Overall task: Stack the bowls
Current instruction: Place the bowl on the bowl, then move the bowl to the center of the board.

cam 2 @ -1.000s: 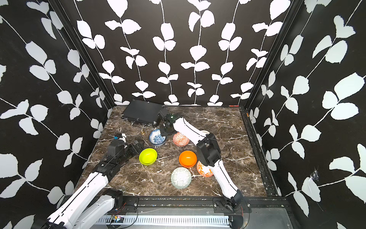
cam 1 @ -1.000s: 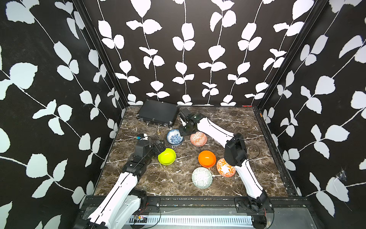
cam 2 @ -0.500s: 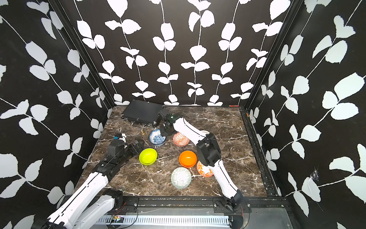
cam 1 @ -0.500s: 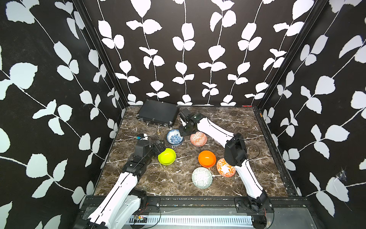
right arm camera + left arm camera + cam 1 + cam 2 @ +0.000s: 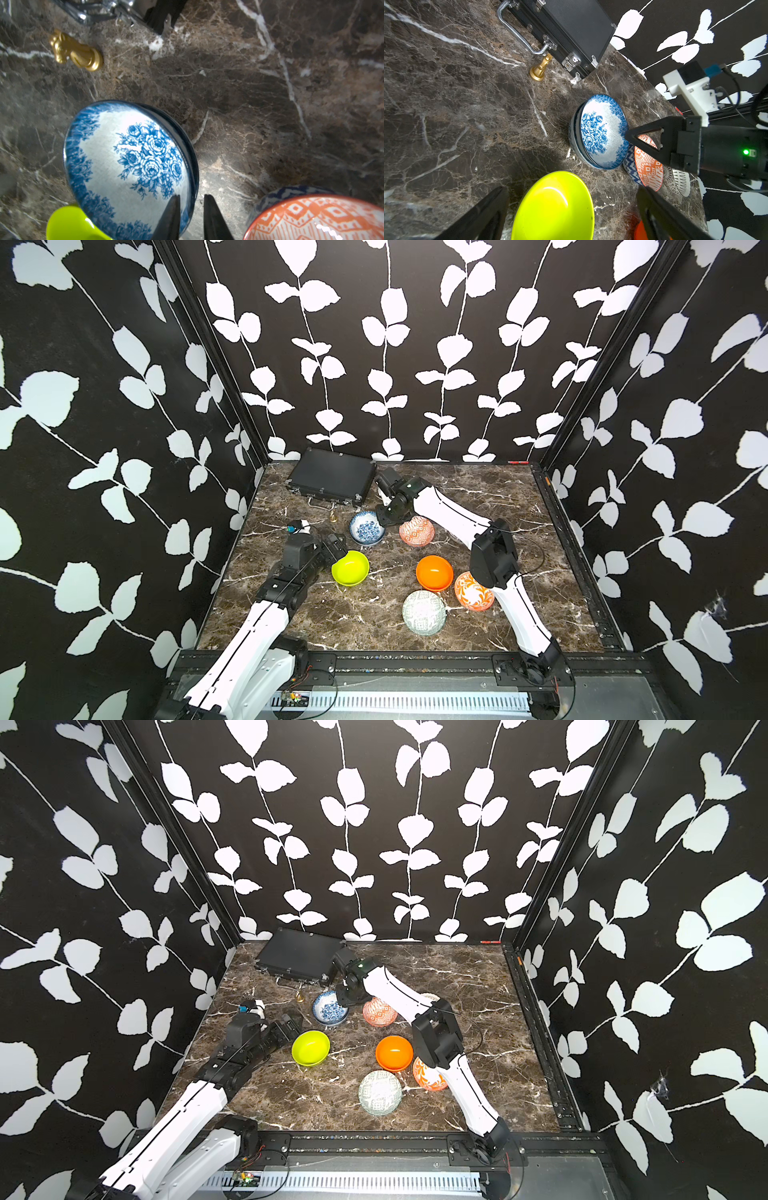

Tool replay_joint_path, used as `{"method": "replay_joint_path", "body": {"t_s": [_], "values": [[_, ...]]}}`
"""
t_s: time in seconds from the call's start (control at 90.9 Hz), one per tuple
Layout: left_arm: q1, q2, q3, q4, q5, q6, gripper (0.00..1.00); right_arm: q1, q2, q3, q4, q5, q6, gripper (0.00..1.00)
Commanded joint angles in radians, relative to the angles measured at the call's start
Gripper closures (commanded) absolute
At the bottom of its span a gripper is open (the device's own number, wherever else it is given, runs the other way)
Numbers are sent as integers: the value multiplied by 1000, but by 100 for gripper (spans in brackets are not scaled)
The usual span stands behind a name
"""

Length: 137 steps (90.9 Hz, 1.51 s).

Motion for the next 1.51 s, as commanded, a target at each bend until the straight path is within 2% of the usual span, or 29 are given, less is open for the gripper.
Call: {"method": "replay_joint_path", "body": {"t_s": [0.0,0.077,0.275,0.583,0.693,0.792,0.902,1.177,1.496], "values": [[7,-2,-19,19,7,4,1,-2,-56,-19,16,9,2,64],[9,0,-17,21,9,5,1,-3,-100,-49,36,11,7,61],[8,1,-20,29,13,1,1,-12,-230,-172,72,32,35,59],[10,18,-23,47,35,-10,1,-118,-503,-591,178,32,129,51],[12,29,-19,44,41,-9,1,-156,-543,-698,206,15,157,51],[13,25,-16,33,37,-7,1,-179,-548,-761,229,3,186,56],[13,23,-20,38,35,-11,1,-200,-555,-825,281,-12,225,55],[13,28,-21,52,30,-17,1,-220,-533,-840,297,14,245,51],[14,34,-15,56,30,-7,1,-226,-453,-767,298,16,240,55]]}}
